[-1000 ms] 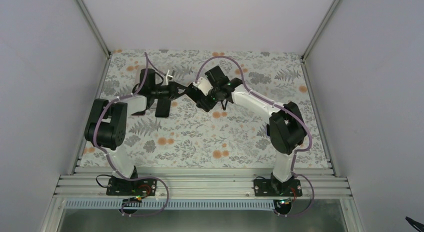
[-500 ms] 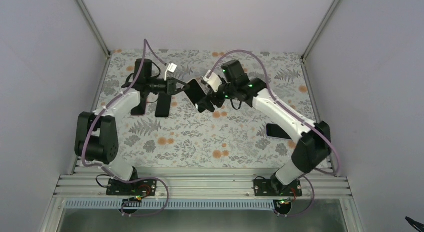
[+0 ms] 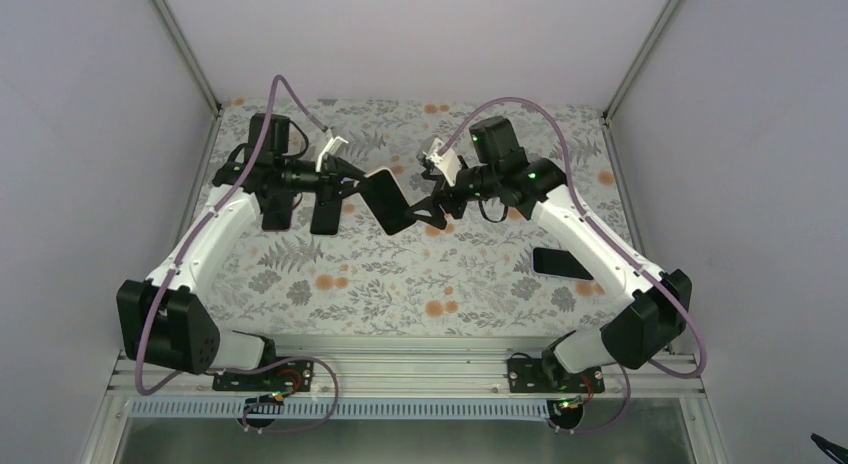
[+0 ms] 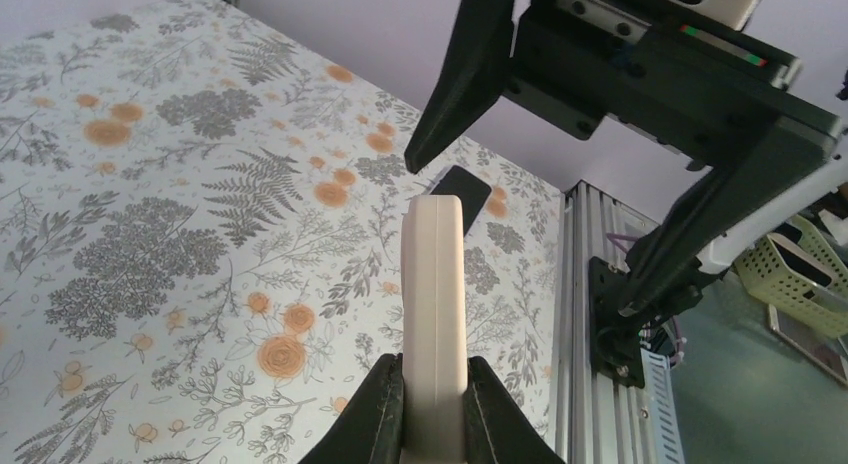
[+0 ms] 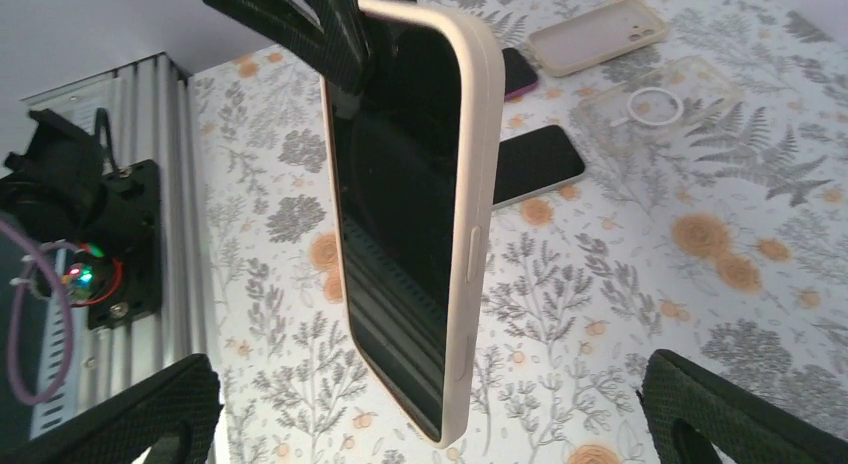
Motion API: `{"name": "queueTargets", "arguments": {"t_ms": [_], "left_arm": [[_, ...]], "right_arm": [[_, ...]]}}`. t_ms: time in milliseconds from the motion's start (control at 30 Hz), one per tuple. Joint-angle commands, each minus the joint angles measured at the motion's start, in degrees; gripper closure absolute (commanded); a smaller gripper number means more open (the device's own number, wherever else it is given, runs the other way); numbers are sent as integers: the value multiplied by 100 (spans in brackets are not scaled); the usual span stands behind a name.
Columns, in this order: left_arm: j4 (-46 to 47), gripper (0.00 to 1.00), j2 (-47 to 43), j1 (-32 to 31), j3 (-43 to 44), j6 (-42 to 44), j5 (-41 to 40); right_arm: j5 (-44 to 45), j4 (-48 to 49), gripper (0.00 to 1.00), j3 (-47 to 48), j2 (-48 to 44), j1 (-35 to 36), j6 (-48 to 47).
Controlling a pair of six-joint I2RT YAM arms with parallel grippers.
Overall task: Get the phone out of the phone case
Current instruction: Pick up the phone at the center of the board.
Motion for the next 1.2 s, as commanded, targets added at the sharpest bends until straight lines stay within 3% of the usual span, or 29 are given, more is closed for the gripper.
{"name": "queueTargets", "arguments": {"t_ms": [0, 1167], "left_arm": [[-206, 98, -415, -49, 82, 524, 338], [-1150, 98, -294, -855, 348, 1601, 505]], "right_arm": [[-737, -217, 1, -150, -136, -31, -136], [-1223, -144, 6, -843, -71, 270, -291]]}}
